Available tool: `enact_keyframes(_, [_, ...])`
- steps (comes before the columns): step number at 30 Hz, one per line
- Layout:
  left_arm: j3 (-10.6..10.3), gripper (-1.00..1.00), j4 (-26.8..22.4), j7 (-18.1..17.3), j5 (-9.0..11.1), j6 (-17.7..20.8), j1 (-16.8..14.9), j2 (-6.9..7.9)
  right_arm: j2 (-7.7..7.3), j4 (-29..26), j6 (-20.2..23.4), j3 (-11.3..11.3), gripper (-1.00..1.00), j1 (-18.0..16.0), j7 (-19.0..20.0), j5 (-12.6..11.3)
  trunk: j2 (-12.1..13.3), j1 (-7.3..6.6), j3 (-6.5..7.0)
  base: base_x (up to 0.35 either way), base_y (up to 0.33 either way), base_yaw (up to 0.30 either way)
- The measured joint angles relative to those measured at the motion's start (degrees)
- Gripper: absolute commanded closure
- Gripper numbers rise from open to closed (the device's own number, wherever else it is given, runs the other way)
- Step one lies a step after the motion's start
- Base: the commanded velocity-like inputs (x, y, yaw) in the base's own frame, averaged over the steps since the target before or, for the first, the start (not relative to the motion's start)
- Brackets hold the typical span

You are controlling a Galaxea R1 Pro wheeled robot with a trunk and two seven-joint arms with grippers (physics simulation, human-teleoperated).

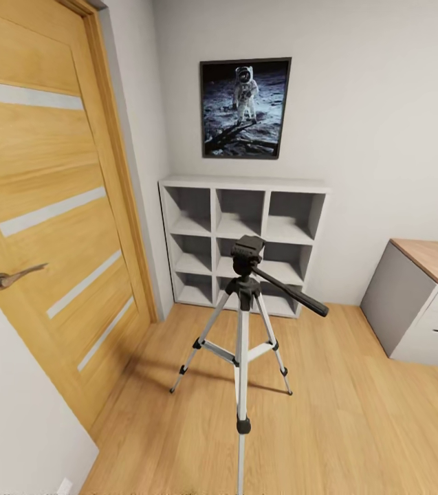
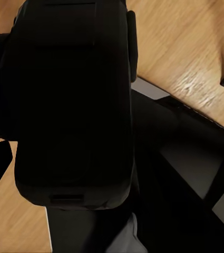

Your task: Attach the digital camera to the camera tripod in the bedroom.

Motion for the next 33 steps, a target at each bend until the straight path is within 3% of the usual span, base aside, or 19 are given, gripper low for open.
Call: enact_keyframes(33, [-0.01, 1.00, 0.00, 0.01, -0.09, -0.12, -0.01, 0.00, 0.22, 0.01, -0.28, 0.07, -1.00, 0.00, 0.05, 0.07, -0.01, 0.00, -3.07, 0.000, 0.000, 0.000])
